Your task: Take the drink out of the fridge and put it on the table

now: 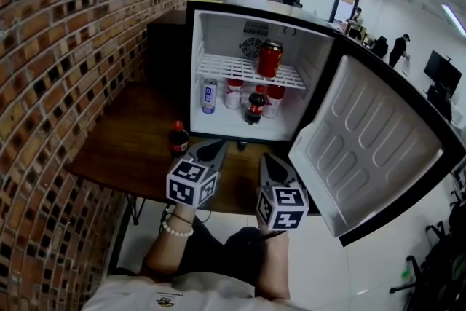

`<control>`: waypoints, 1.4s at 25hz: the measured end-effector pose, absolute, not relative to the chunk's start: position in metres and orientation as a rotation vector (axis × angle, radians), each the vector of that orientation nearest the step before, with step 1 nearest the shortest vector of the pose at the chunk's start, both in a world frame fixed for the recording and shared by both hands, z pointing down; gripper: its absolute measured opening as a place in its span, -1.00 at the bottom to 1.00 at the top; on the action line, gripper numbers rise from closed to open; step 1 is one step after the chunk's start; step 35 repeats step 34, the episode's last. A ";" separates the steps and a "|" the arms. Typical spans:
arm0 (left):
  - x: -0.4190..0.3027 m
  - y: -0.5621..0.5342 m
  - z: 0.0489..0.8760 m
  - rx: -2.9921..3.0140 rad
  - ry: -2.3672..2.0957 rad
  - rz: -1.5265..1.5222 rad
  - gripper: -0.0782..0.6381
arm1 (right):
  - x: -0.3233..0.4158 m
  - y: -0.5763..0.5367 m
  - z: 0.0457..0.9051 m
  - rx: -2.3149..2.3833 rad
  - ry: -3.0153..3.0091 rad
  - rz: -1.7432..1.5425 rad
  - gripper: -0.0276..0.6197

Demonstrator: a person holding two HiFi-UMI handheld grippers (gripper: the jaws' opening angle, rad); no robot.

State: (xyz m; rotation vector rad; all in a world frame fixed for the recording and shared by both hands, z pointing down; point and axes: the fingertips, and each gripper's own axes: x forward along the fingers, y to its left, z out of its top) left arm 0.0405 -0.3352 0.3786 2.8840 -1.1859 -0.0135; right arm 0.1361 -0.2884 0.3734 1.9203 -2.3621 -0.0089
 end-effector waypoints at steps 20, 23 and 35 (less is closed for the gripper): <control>0.040 -0.336 0.379 2.875 -1.193 -0.001 -0.78 | 0.137 -0.289 0.376 1.913 -2.341 0.007 -0.88; 0.041 -0.335 0.379 2.877 -1.188 -0.001 -0.78 | 0.139 -0.288 0.376 1.920 -2.339 0.006 -0.88; 0.042 -0.336 0.379 2.881 -1.180 0.006 -0.78 | 0.140 -0.289 0.376 1.920 -2.330 0.008 -0.88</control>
